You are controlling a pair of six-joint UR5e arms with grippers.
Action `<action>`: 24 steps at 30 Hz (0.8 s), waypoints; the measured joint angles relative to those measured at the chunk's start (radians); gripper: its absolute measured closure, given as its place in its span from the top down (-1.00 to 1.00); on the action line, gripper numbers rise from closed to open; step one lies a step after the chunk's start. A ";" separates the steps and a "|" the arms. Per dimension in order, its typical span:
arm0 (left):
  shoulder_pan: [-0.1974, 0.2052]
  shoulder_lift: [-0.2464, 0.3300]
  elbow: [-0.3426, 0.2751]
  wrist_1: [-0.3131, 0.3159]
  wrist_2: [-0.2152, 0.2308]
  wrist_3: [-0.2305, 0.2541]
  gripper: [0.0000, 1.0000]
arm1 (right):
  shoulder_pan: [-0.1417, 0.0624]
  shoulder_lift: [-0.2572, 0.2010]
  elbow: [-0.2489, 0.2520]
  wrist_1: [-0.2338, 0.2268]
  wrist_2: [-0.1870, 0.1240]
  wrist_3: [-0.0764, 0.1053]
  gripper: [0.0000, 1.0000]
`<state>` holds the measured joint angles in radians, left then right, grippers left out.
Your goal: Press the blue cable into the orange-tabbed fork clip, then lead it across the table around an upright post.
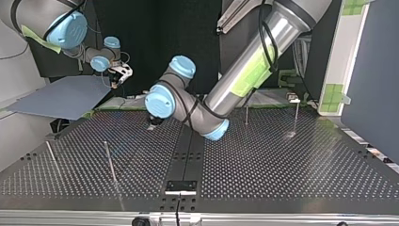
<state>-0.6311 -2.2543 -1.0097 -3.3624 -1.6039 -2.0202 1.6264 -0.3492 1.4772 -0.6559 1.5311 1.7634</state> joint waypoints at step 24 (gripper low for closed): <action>0.034 0.048 -0.054 -0.058 0.028 -0.026 0.49 | 0.005 0.000 -0.001 0.003 0.000 -0.001 -1.00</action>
<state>-0.5975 -2.2060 -1.0641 -3.4204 -1.5762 -2.0458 1.6314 -0.3492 1.4767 -0.6525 1.5312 1.7628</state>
